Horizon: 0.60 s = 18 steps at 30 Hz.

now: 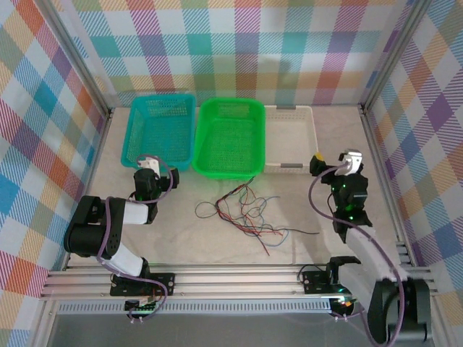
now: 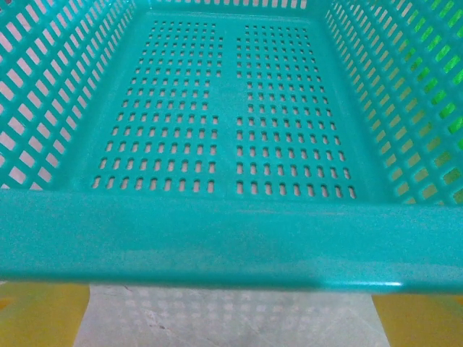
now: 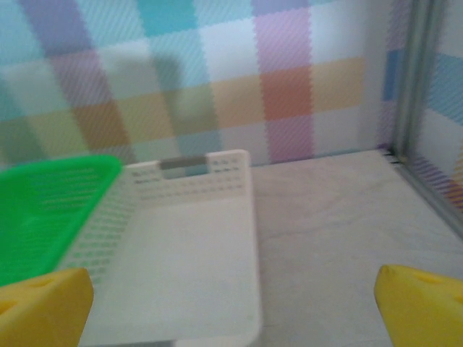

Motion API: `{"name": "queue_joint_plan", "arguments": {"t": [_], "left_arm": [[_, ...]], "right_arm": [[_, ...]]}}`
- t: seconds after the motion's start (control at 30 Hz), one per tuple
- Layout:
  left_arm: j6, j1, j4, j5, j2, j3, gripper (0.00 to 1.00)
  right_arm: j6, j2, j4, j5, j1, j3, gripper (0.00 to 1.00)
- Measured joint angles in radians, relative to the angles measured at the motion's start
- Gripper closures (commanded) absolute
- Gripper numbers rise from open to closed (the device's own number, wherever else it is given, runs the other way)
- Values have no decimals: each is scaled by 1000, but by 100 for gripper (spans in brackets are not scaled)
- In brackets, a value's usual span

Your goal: Untangle the cables

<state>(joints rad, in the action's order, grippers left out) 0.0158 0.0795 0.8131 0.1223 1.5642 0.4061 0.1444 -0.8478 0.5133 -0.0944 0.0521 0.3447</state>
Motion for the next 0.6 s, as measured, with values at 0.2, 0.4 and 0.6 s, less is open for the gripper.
{"name": "queue_joint_plan", "arguments": {"t": [0.2,0.4,0.6], "left_arm": [[0,0,0,-1,0,0,0],[0,0,0,-2,0,0,0],[0,0,0,-2,0,0,0]], "right_arm": [[159,139,-307,256,14,180,0],[295,78,-539,484,16,394,0],[458,103,-591,552,20,317,0]]}}
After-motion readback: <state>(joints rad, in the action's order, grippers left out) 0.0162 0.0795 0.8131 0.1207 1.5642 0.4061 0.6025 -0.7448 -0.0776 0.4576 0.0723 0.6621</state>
